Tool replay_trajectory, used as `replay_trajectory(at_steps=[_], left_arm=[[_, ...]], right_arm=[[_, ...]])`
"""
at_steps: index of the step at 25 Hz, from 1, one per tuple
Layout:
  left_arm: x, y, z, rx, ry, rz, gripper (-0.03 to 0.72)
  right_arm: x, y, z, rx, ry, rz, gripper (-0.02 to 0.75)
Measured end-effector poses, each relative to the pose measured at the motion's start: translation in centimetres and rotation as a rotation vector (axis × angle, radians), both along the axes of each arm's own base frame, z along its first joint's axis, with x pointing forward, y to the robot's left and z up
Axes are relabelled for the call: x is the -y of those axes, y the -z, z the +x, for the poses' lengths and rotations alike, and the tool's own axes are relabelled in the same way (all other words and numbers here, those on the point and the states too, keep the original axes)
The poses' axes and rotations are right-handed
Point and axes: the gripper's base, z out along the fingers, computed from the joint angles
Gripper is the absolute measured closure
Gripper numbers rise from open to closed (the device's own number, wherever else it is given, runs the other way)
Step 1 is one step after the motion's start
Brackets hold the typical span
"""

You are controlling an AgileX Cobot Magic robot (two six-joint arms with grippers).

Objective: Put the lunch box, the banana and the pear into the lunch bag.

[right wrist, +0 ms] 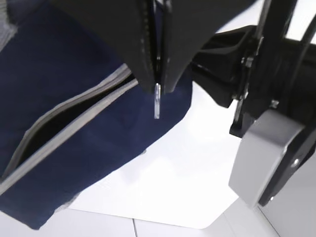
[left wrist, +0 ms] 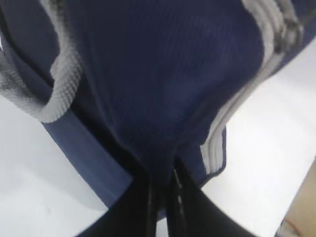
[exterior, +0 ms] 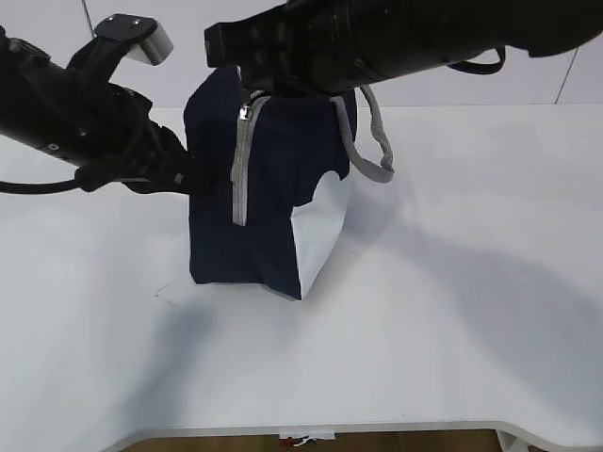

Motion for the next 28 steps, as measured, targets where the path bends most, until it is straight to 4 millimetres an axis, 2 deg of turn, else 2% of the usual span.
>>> replay_trajectory(at_steps=[6,21,28], left_arm=[[-0.5,-0.9,-0.9,0.036,0.067,0.067,0.690],[-0.8,-1.0,-2.2,-0.018,0.164,0.121,0.692],[-1.3,-2.2,-3.2,0.002,0.205,0.159,0.692]], right_arm=[[0.7,-0.2,0.6,0.025,0.022,0.005,0.724],[5.1,-0.4,4.2,0.068,0.172,0.028,0.724],[4.3,0.4,6.4,0.063,0.179,0.019,0.724]])
